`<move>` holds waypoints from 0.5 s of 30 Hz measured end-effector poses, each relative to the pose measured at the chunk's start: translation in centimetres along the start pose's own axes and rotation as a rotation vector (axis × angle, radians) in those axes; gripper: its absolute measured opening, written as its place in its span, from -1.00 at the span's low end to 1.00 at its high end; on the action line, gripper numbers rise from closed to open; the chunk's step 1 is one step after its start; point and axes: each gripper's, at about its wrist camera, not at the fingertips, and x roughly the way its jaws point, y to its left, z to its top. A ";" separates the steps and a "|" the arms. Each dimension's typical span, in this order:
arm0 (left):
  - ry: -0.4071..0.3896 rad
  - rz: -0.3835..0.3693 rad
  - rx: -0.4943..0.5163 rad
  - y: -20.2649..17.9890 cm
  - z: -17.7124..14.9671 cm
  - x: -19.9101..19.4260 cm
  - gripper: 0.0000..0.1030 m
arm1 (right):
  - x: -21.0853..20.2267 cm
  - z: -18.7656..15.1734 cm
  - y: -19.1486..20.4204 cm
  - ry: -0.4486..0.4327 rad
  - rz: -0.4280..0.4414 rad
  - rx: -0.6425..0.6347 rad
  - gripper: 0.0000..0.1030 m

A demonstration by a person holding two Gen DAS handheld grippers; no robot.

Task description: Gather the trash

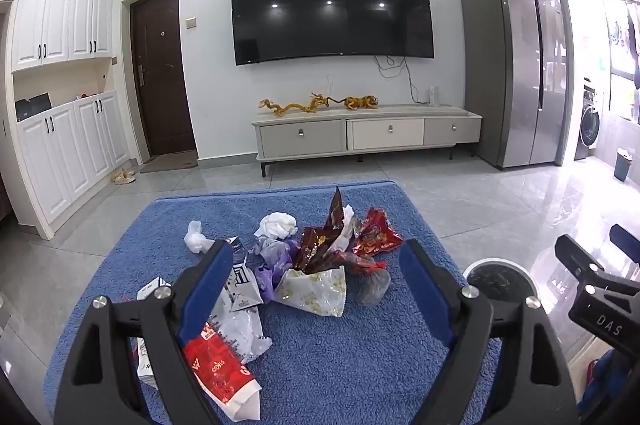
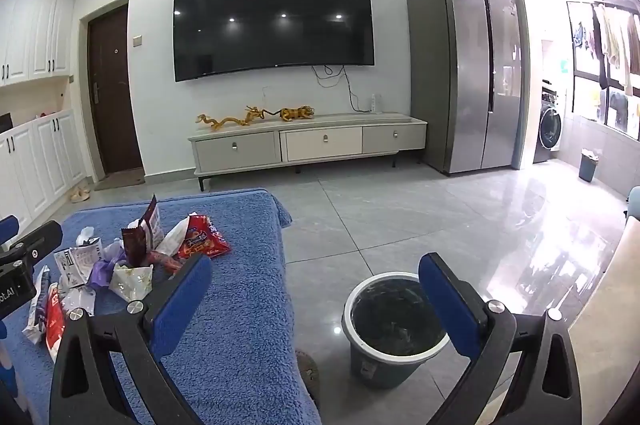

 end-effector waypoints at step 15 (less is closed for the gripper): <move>-0.022 0.003 -0.017 0.5 0.0 -0.2 0.65 | 0.2 0.1 0.1 -0.009 -0.021 -0.017 1.00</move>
